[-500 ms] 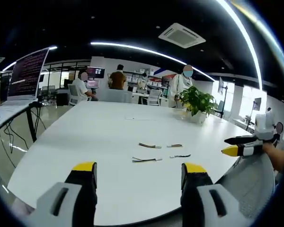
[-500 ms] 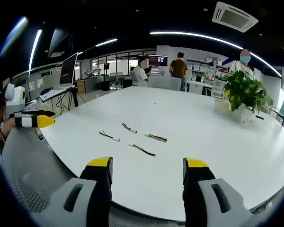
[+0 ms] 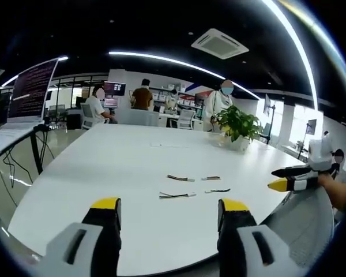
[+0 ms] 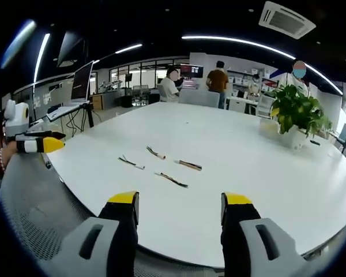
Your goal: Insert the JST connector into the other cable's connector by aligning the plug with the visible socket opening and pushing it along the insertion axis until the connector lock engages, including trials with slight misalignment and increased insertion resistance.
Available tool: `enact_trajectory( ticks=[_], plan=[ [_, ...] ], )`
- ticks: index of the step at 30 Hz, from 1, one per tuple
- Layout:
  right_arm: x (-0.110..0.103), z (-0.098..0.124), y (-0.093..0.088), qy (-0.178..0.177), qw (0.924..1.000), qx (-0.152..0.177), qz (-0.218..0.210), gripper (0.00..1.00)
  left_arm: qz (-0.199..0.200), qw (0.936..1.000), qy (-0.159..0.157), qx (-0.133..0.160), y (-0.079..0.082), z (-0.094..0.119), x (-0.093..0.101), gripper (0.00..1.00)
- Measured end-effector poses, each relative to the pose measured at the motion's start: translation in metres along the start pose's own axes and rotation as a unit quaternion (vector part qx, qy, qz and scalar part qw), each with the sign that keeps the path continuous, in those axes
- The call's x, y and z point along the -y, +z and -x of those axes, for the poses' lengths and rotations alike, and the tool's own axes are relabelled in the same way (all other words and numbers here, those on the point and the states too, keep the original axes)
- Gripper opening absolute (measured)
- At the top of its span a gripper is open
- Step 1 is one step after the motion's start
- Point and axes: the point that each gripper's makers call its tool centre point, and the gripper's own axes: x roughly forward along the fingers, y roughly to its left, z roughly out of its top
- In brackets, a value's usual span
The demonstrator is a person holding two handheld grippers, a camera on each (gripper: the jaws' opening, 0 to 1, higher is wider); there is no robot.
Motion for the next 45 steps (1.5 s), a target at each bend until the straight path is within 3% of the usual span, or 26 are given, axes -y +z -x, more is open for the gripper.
enact_trajectory(
  ticks=[14, 17, 28, 37, 45],
  plan=[
    [-0.001, 0.000, -0.001, 0.002, 1.0000, -0.003, 0.001, 0.55, 0.001, 1.0000, -0.004, 0.007, 0.001, 0.001, 0.001, 0.66],
    [0.000, 0.000, -0.002, 0.001, 1.0000, -0.006, 0.001, 0.55, 0.000, 1.0000, -0.002, -0.007, -0.003, 0.001, 0.001, 0.67],
    [-0.004, 0.000, -0.006, 0.010, 0.9997, -0.021, 0.008, 0.53, 0.002, 0.9999, 0.006, -0.013, -0.004, 0.000, -0.002, 0.64],
    [0.001, 0.000, -0.006, -0.002, 0.9998, -0.020, -0.002, 0.55, -0.002, 0.9976, 0.004, -0.068, -0.021, -0.003, 0.000, 0.71],
    [0.003, -0.001, -0.006, -0.006, 0.9998, -0.018, -0.005, 0.58, 0.000, 0.9985, 0.013, -0.053, -0.016, -0.003, -0.002, 0.76]
  ],
)
